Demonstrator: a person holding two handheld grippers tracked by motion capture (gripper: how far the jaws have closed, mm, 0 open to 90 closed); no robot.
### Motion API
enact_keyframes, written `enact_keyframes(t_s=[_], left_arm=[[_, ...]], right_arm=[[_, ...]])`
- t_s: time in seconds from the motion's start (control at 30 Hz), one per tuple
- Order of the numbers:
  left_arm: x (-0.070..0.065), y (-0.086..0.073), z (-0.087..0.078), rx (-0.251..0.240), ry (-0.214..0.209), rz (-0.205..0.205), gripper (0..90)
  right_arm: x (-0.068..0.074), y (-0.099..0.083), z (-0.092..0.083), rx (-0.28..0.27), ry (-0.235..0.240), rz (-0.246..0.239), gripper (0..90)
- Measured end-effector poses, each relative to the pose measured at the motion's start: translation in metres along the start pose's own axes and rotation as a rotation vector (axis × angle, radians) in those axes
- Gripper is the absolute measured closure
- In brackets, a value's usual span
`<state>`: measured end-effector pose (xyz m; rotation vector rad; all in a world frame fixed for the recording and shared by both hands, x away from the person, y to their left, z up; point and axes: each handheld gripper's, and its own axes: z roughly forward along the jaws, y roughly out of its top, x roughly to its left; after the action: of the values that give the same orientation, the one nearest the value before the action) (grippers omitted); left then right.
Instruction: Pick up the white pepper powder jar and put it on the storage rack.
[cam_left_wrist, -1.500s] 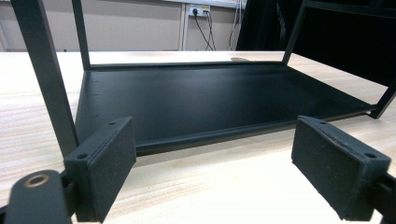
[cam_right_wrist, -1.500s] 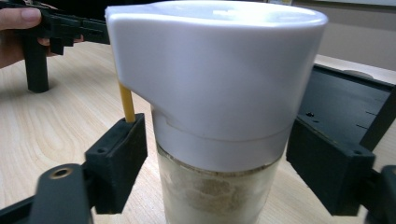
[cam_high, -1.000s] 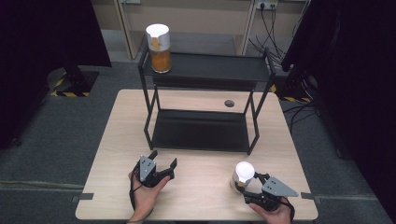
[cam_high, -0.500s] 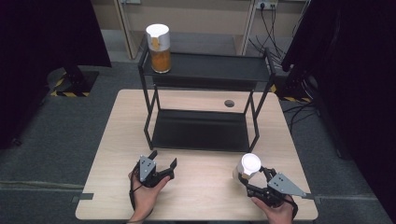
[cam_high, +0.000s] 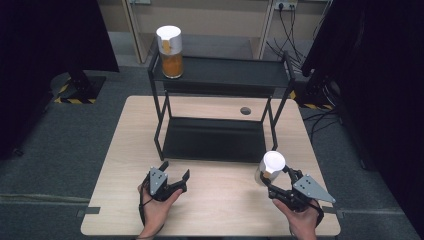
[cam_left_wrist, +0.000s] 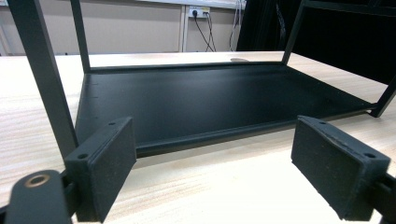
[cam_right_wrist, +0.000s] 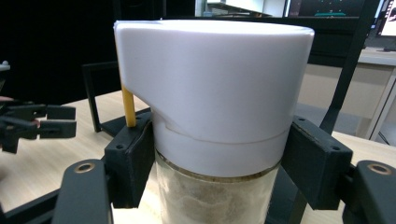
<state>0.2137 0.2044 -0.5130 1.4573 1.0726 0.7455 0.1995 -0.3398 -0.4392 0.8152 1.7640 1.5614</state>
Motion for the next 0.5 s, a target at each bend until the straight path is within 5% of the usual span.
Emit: enact_keyframes(t_s=[0.5], left_arm=[[-0.001, 0.0, 0.0, -0.002, 0.002, 0.006, 13.6]], right_arm=[[0.001, 0.018, 0.009, -0.015, -0.048, 0.001, 30.4]])
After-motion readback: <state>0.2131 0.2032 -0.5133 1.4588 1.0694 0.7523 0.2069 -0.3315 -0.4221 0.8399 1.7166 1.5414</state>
